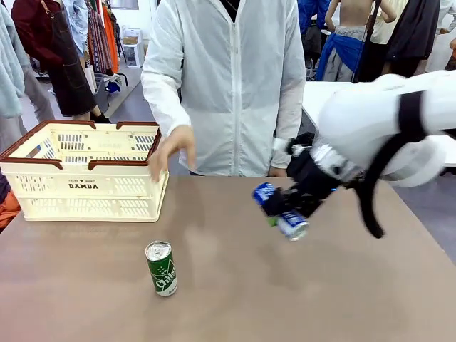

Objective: Place the drinks into the Shopping basket.
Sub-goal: Pick up one drink and place it into the Shopping basket.

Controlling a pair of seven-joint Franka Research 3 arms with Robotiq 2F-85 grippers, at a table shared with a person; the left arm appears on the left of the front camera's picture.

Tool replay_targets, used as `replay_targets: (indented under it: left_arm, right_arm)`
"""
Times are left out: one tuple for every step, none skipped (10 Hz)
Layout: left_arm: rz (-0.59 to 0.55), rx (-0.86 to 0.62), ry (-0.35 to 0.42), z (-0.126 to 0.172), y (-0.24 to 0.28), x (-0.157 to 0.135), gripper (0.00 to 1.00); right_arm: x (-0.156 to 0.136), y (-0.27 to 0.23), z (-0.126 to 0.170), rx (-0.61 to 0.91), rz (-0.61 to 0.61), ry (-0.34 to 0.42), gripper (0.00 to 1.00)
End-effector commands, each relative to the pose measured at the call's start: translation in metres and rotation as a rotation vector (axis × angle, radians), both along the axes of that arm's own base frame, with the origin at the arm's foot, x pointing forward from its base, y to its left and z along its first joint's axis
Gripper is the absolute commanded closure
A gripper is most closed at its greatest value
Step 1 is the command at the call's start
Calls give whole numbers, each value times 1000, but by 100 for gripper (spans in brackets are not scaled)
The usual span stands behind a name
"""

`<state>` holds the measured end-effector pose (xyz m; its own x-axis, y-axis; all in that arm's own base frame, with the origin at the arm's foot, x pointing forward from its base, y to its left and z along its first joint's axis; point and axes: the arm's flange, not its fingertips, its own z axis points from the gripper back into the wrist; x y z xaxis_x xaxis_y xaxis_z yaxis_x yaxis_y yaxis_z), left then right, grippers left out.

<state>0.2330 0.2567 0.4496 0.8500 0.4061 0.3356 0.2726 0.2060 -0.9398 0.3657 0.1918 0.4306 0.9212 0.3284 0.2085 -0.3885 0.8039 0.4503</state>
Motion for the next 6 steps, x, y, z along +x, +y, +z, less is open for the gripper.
replay_targets:
  left_arm:
    - [3,-12,-33,2,1,0,0]
    - [3,-12,-33,2,1,0,0]
    - [3,-12,-33,2,1,0,0]
    - [3,-12,-33,2,1,0,0]
    - [3,-12,-33,2,1,0,0]
    - [3,-12,-33,2,1,0,0]
  right_arm:
    - [-54,-80,32,-55,-137,72,100]
    - [-68,-99,33,-60,-158,91,100]
    - [-75,-109,33,-54,-187,113,100]
    - [-75,-103,29,-52,-192,115,100]
    - [-63,-83,26,-39,-242,91,100]
    - [-42,-47,19,-50,-203,79,100]
